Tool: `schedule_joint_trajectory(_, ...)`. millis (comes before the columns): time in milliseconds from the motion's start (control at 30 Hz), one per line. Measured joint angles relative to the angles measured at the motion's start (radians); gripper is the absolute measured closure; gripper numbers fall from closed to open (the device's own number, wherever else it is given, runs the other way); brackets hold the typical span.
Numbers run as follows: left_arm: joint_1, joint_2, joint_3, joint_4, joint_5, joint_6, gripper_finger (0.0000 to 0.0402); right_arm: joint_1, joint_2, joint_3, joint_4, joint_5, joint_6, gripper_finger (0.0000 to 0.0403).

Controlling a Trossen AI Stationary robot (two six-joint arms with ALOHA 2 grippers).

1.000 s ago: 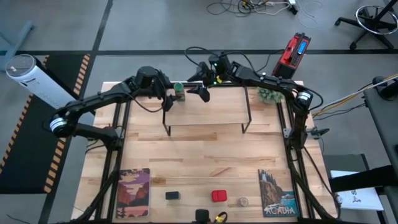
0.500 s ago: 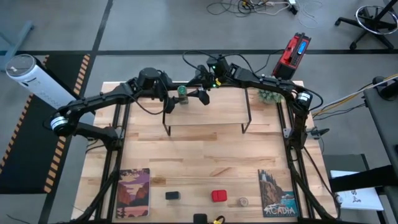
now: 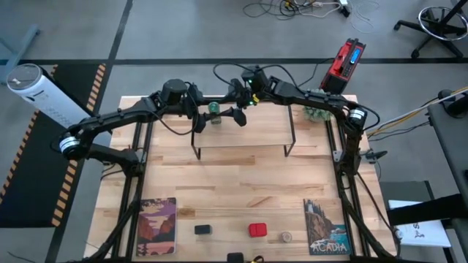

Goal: Shelf spices
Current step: Remove the green seasoning bottle from the shelf

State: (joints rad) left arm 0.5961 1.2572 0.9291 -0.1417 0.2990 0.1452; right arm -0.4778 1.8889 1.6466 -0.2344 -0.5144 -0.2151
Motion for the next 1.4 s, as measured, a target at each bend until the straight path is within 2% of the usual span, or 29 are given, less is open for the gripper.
schedule_joint_trajectory(67,0.0,0.0,0.0,0.0,0.0,0.0,0.0136,0.0,0.0,0.0,-0.019,0.037,-0.015,0.0161)
schedule_joint_trajectory(200,0.0,0.0,0.0,0.0,0.0,0.004,0.014,0.0,0.0,0.0,-0.023,0.047,-0.018,0.0158)
schedule_joint_trajectory(667,0.0,0.0,0.0,0.054,-0.026,0.004,0.0151,0.011,0.0,0.0,-0.023,0.014,-0.022,0.0169)
schedule_joint_trajectory(867,0.0,0.0,0.0,0.035,-0.026,-0.001,0.0174,0.013,0.0,0.0,-0.031,0.013,-0.021,0.0162)
schedule_joint_trajectory(1133,0.0,0.0,0.0,0.011,-0.027,-0.001,0.0212,0.013,-0.002,0.0,-0.066,0.017,-0.031,0.0175)
schedule_joint_trajectory(1400,0.0,0.0,0.0,0.01,-0.027,-0.001,0.0204,0.013,-0.014,0.0,-0.096,0.018,-0.035,0.0176)
